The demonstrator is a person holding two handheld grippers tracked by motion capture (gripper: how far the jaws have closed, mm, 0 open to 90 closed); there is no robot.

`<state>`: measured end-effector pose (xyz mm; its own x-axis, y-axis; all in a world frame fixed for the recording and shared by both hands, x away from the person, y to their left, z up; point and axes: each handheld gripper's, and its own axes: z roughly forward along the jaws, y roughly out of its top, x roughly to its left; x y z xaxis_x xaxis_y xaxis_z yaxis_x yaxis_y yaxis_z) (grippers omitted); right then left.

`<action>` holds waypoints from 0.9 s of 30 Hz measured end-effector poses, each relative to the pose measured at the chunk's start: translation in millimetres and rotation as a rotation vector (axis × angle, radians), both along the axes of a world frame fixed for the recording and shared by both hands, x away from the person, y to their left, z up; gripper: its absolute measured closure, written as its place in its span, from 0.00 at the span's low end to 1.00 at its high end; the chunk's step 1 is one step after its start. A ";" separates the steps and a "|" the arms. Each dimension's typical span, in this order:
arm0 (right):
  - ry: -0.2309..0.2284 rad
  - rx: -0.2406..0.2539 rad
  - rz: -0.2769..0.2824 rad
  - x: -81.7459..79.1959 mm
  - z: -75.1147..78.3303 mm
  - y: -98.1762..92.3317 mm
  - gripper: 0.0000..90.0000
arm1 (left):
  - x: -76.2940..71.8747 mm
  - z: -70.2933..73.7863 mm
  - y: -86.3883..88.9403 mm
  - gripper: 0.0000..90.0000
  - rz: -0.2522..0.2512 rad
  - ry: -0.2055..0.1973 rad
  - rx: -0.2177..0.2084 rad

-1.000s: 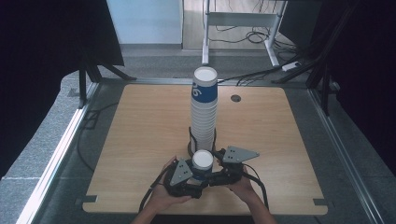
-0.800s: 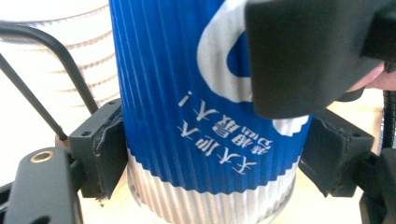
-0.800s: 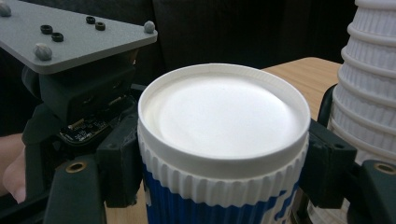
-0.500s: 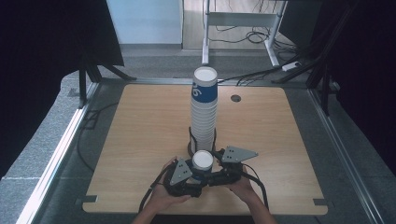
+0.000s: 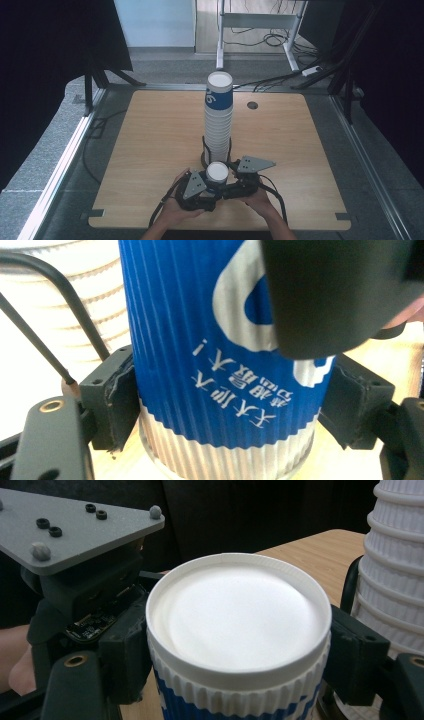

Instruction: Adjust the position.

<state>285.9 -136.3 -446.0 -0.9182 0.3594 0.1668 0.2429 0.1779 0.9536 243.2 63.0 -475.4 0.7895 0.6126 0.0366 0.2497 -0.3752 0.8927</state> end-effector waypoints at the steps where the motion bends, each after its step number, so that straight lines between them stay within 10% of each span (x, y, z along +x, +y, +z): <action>1: 0.002 0.000 0.003 0.1 0.0 0.0 0.26 | -0.1 0.0 0.0 0.22 0.001 -0.002 0.001; 27: 0.004 0.011 -0.020 -1.6 8.8 -32.1 0.21 | 3.7 -6.1 6.1 0.22 0.033 -0.053 0.147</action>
<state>284.3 -168.3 -437.2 -0.9101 0.3760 0.1743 0.2500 0.1626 0.9545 246.9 69.1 -481.6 0.7635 0.6233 0.1689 0.2180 -0.4949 0.8412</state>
